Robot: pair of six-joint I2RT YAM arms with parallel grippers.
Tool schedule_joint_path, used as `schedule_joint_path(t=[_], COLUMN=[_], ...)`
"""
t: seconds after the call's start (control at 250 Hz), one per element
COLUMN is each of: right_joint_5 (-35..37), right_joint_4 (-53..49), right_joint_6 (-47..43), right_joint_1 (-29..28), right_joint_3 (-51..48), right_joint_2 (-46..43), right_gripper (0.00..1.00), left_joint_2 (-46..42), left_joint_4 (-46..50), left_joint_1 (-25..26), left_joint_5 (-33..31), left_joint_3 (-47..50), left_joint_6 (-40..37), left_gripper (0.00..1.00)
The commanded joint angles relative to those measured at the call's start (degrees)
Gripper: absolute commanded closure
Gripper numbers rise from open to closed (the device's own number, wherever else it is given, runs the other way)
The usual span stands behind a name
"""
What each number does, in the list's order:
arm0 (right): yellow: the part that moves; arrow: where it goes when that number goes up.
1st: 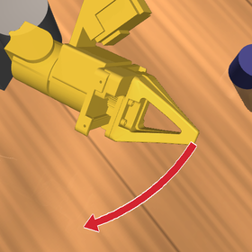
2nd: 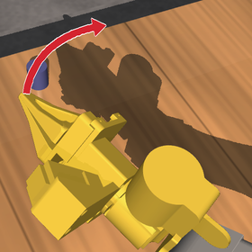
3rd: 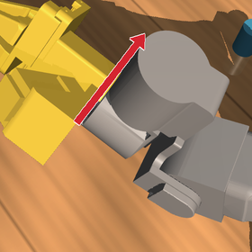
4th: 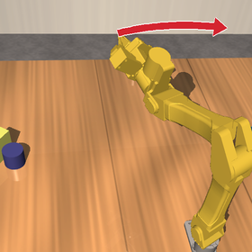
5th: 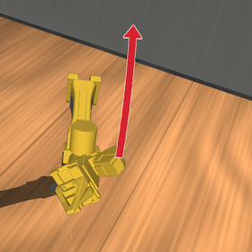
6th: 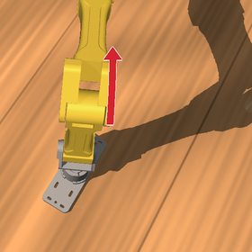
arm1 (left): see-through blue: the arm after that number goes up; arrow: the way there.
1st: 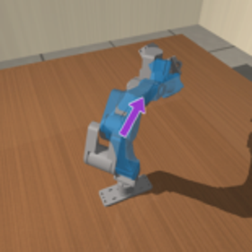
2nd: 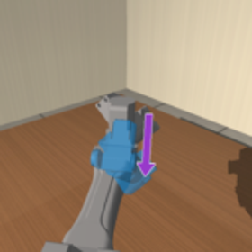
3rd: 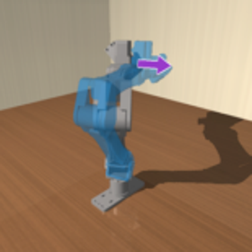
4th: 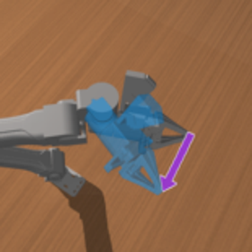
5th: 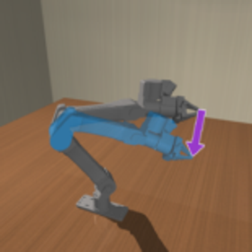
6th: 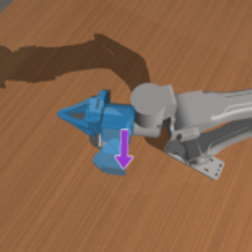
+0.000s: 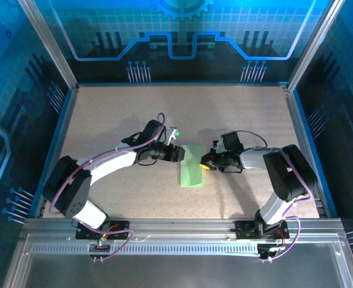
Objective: Fold a paper plane with a square sheet of paper (fold left side to right side)
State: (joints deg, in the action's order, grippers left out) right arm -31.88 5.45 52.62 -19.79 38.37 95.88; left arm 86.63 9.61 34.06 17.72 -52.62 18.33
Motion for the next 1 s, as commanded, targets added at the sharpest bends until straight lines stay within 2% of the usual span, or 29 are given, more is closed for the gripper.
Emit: schedule_joint_path(t=[0.0,0.096,0.232,0.364,0.527,0.791,0.915,0.999], right_joint_5=[0.4,0.7,0.9,1.1,1.4,1.4,1.5,1.5], right_joint_4=[-4.4,-5.4,-5.6,-5.2,-3.4,-1.9,-1.7,-1.7], right_joint_6=[2.1,2.5,3.1,3.5,4.8,6.1,6.1,6.1], right_joint_1=[0.2,-0.1,-0.6,-1.3,-2.0,-2.8,-3.0,-3.1], right_joint_3=[2.2,3.1,3.8,3.9,3.3,2.8,2.8,2.8], right_joint_2=[-1.7,-1.6,-1.2,-0.8,-0.5,-0.1,0.2,0.4], right_gripper=[0.94,0.95,0.95,0.95,0.95,0.94,0.95,0.95], left_joint_2=[-4.1,-5.7,-3.5,0.3,3.8,8.3,9.2,9.3], left_joint_4=[-0.6,0.7,2.7,2.3,1.9,1.1,1.1,0.8], left_joint_1=[4.1,9.6,18.4,22.4,24.3,24.6,24.8,24.8], left_joint_5=[-1.5,-3.5,-11.9,-17.4,-23.3,-27.1,-27.6,-27.5], left_joint_3=[3.3,4.0,2.7,1.0,-0.7,-2.4,-3.1,-3.1], left_joint_6=[-6.6,-10.5,-14.6,-15.8,-17.0,-18.3,-19.1,-19.3], left_gripper=[0.44,0.42,0.39,0.38,0.36,0.37,0.42,0.5])
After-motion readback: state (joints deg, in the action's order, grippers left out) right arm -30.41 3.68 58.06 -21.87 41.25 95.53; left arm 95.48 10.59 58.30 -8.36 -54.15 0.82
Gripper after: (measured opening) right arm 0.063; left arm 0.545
